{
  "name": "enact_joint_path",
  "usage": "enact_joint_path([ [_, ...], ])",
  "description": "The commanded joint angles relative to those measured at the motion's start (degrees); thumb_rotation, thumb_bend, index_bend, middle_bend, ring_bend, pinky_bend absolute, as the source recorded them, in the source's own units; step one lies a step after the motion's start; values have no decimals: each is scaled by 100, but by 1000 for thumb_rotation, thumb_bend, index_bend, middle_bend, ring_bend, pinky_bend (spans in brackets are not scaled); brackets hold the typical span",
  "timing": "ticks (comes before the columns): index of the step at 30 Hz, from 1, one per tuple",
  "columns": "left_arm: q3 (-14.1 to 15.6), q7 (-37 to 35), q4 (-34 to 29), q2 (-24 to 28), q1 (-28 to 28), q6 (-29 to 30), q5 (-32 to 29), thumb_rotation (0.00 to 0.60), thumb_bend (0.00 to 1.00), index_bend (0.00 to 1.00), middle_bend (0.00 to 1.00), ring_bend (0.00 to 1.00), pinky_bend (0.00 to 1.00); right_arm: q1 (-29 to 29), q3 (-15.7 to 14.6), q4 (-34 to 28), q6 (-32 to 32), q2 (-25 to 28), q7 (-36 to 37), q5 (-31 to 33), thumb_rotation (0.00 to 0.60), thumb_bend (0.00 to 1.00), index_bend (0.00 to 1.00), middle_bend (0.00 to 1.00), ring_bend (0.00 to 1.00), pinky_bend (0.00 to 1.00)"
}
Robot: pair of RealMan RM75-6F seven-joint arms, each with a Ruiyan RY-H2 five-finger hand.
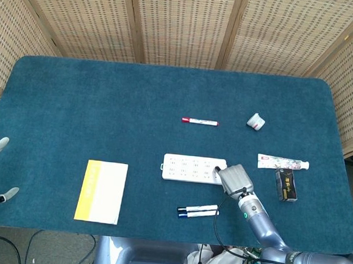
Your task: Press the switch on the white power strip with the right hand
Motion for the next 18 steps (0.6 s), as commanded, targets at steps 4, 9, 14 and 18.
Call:
enact_joint_path([
  [4, -2, -3, 1, -6, 13, 31, 3, 600, 16, 0, 0, 0, 0, 7, 36, -48, 137, -12, 134, -149, 600, 804, 282, 827, 864, 1000],
  [9, -4, -12, -4, -3, 17, 43, 5, 600, 16, 0, 0, 0, 0, -89, 181, -181, 399, 105, 568, -706, 600, 804, 282, 827, 864, 1000],
  [14, -3, 14, -54, 9, 17, 46, 15, 600, 16, 0, 0, 0, 0, -234, 340, -677, 707, 523, 1046, -1294, 600, 804, 282, 827, 864, 1000],
  [18, 8, -61, -21, 27, 36, 73, 36, 600, 16, 0, 0, 0, 0, -550, 353, -1028, 1243, 899, 1623, -2118, 600, 803, 282, 827, 864, 1000],
])
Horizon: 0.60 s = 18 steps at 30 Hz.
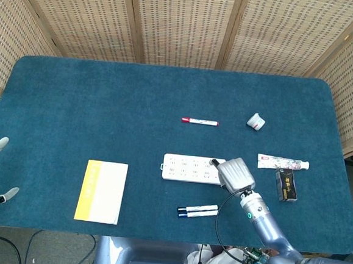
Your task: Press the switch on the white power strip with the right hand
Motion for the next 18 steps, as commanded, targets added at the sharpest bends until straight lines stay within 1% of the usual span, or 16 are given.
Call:
enact_joint_path([
  [1, 4, -40, 20, 9, 12, 25, 18, 600, 16, 0, 0, 0, 0, -408, 15, -348, 669, 417, 687, -938, 600, 803, 282, 827, 864, 1000],
  [2, 7, -54, 29, 12, 16, 32, 25, 600, 16, 0, 0, 0, 0, -538, -28, -359, 878, 485, 887, -1215, 600, 792, 282, 816, 863, 992],
  [3, 16, -78, 38, 17, 23, 39, 43, 600, 16, 0, 0, 0, 0, -735, -98, -331, 1211, 560, 1189, -1615, 600, 711, 281, 776, 839, 942],
  [5, 32, -107, 55, 25, 34, 56, 82, 600, 16, 0, 0, 0, 0, -1051, -267, -190, 1708, 656, 1605, -2176, 600, 396, 240, 593, 671, 754],
  [6, 39, -115, 60, 27, 40, 67, 102, 600, 16, 0, 0, 0, 0, -1199, -371, -114, 1891, 723, 1734, -2367, 600, 186, 183, 422, 473, 589],
  [7, 45, -120, 67, 26, 45, 74, 114, 600, 17, 0, 0, 0, 0, -1293, -439, -70, 1998, 774, 1793, -2473, 600, 86, 135, 300, 326, 473],
  [8, 53, -130, 75, 26, 52, 82, 131, 600, 16, 0, 0, 0, 0, -1432, -526, -9, 2156, 843, 1846, -2598, 600, 8, 67, 141, 142, 307],
  [9, 64, -142, 82, 28, 57, 88, 149, 600, 16, 0, 0, 0, 0, -1609, -618, 69, 2367, 912, 1900, -2743, 600, 0, 23, 46, 35, 177],
  [10, 76, -155, 89, 31, 58, 79, 164, 600, 16, 0, 0, 0, 0, -1833, -708, 158, 2640, 963, 1978, -2856, 600, 0, 3, 4, 1, 94],
  [11, 82, -167, 91, 36, 54, 65, 169, 600, 16, 0, 0, 0, 0, -2009, -785, 234, 2859, 974, 2066, -2970, 600, 0, 0, 0, 0, 62],
  [13, 83, -170, 98, 39, 43, 39, 159, 600, 16, 0, 0, 0, 0, -2293, -868, 447, 3198, 941, 2181, -3140, 600, 0, 0, 0, 0, 21],
  [14, 83, -166, 100, 38, 40, 31, 156, 600, 16, 0, 0, 0, 0, -2352, -876, 498, 3266, 921, 2202, -3176, 600, 0, 0, 0, 0, 8],
  [18, 86, -147, 104, 28, 19, -7, 161, 600, 16, 0, 0, 0, 0, -2662, -872, 737, 3574, 798, 2295, -3238, 600, 0, 0, 0, 0, 0],
])
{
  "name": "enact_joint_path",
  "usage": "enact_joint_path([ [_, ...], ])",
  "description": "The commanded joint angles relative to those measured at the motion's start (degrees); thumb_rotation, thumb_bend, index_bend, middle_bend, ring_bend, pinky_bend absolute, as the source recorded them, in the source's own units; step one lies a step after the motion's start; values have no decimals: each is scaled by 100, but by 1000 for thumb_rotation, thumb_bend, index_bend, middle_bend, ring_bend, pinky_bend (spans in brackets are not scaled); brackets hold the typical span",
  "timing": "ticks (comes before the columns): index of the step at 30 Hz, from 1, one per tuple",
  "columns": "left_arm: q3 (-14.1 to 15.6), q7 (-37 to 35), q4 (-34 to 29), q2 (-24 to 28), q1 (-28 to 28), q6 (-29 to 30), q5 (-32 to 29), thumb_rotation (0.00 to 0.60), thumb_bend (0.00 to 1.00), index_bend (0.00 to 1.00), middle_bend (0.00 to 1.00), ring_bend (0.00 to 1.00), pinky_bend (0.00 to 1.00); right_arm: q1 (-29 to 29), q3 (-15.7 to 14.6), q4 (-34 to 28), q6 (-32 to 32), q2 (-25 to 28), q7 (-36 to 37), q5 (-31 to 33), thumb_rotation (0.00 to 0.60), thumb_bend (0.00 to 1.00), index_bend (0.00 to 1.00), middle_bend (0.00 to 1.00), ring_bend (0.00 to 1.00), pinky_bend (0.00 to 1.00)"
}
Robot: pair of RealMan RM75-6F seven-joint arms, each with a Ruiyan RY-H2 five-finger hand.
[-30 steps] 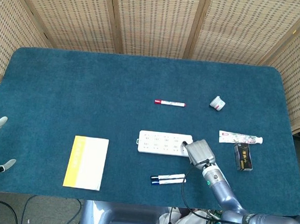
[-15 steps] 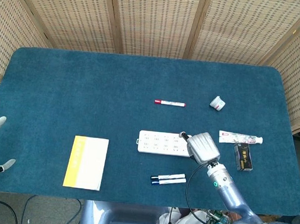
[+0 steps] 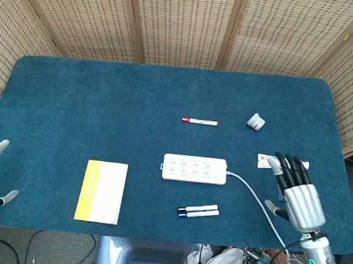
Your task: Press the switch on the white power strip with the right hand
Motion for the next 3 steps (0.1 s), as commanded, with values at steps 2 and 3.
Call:
enact_joint_path([
  [2, 8, 4, 14, -6, -16, -27, 19, 600, 16, 0, 0, 0, 0, -386, -60, 372, 294, -144, 250, -69, 600, 0, 0, 0, 0, 0],
  [3, 8, -3, 25, -7, -18, -28, 22, 600, 16, 0, 0, 0, 0, -418, -46, 429, 291, -162, 255, -65, 600, 0, 0, 0, 0, 0],
])
